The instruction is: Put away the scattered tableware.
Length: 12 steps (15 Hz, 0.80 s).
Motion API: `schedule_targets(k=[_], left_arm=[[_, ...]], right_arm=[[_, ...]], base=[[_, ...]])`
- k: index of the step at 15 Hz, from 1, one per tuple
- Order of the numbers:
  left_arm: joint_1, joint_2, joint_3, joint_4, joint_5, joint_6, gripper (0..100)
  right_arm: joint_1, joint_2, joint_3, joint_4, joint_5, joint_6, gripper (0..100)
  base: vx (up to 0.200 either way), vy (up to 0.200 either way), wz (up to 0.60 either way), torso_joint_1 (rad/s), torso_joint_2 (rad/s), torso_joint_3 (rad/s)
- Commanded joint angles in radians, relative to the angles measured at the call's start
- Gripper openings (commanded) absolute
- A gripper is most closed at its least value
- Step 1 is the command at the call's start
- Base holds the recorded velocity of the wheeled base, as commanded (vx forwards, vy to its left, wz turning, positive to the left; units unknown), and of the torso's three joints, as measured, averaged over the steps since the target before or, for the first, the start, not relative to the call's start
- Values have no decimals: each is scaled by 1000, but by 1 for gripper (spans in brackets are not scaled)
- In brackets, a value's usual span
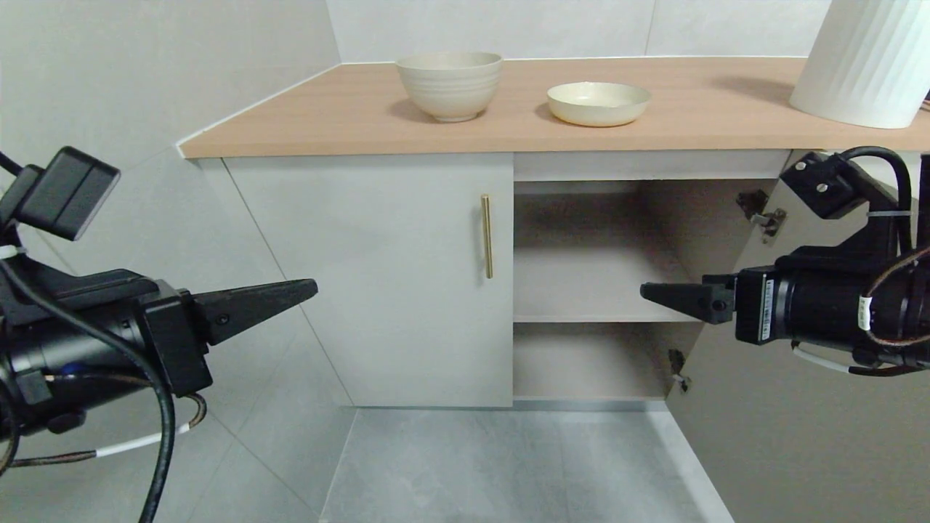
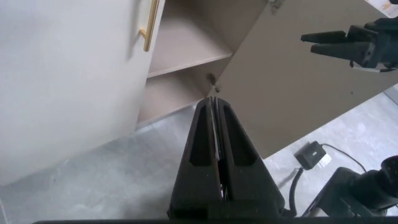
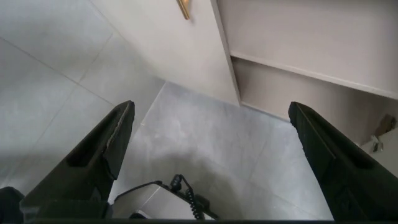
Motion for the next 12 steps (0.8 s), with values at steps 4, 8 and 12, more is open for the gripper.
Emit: schedule_targets(k=[4,8,12], left_arm=[[0,0,0,1,-5,-2,0],[0,-3,-2,0,-22,-3,0],[0,-3,0,-2,-23,-5,0]], right_arm=[[3,-25,2,0,1,0,100],[18,-30,7,0,5,0,100],[20,-54,22,2,13,-2,100]], base=[[100,0,0,1,0,4],[200,0,0,1,0,2],[200,0,0,2,4,1]])
